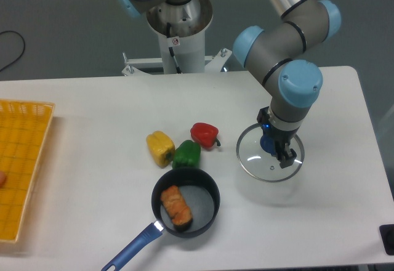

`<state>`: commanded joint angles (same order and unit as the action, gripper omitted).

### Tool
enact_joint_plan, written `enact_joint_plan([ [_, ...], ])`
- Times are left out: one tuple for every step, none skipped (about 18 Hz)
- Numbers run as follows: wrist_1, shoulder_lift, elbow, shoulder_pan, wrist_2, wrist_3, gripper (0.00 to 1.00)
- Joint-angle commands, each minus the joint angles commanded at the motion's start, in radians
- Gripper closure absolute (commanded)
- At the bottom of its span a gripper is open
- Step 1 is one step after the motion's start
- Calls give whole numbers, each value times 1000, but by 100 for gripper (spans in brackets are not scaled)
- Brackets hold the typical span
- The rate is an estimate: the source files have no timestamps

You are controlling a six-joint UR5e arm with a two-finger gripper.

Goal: Close the pot lid
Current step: 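Hold the glass lid by its blue knob with the gripper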

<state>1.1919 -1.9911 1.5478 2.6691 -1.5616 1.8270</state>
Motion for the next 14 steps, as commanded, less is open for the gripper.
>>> enact_joint_plan([
  [0,0,0,0,0,0,45],
  [0,0,0,0,0,0,45],
  [0,-2,2,0,-2,0,45],
  [0,0,2,0,-2,0,45],
  [0,0,2,0,0,0,45],
  [0,2,0,0,0,0,45],
  [0,2,-2,-2,0,-2,45],
  [0,3,-2,-2,0,-9,45],
  [0,3,-2,-5,0,-11,45],
  [0,3,-3,-5,0,-12,45],
  [6,3,-5,-11,0,-14,45],
  [14,5,-8,-18,0,-18,45],
  [17,3,-11,-21,0,-37,45],
  [17,5,-11,-32,0,-50,45],
])
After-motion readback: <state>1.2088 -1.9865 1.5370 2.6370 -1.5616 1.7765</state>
